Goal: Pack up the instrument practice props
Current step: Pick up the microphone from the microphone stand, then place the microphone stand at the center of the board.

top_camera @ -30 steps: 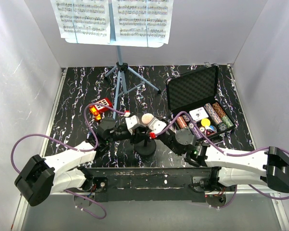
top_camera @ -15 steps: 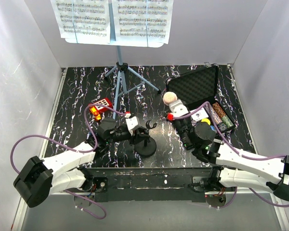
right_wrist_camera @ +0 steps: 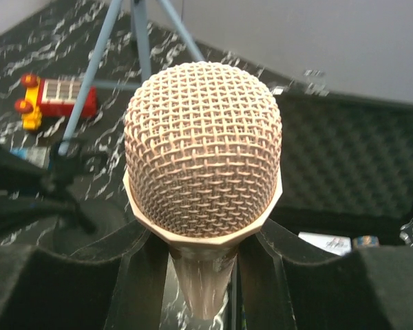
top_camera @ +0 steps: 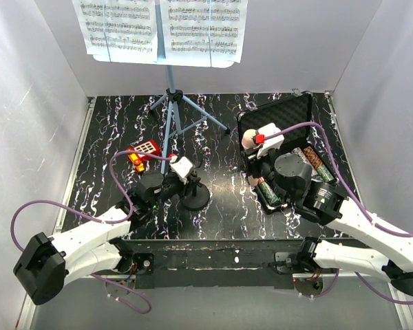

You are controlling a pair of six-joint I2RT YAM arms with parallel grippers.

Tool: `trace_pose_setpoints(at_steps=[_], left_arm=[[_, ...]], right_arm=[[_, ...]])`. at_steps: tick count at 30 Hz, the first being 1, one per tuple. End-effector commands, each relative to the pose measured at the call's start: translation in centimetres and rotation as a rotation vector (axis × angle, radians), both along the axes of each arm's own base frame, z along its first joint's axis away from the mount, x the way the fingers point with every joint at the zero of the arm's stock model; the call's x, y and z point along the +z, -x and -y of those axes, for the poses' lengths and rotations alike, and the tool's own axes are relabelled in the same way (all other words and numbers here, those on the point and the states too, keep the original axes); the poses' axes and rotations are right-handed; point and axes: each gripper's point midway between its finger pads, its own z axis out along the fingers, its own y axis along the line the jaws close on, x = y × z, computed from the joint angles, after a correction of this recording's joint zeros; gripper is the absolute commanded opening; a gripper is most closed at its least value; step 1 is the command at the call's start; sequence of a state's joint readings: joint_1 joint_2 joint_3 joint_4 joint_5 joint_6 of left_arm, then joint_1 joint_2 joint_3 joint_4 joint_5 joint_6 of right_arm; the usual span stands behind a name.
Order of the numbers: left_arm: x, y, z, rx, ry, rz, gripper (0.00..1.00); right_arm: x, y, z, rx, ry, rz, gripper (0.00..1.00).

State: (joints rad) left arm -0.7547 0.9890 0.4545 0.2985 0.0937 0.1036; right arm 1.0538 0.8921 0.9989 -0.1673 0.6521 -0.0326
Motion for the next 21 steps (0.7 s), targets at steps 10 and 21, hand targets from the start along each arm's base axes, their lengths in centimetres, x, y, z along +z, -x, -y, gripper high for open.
trace_pose_setpoints(at_steps=[10,21], left_arm=[[8.6,-1.3,-4.0,0.214,0.056,0.090,0.00],[16.0,-0.6,-9.5,0.420,0.088,0.146,0.00]], right_arm=[[-6.8,2.7,-1.2,0.078,-0.018,-0.268,0.01],[-7.4,2.6,-2.0,0.100,-0.026,-0.280,0.01]])
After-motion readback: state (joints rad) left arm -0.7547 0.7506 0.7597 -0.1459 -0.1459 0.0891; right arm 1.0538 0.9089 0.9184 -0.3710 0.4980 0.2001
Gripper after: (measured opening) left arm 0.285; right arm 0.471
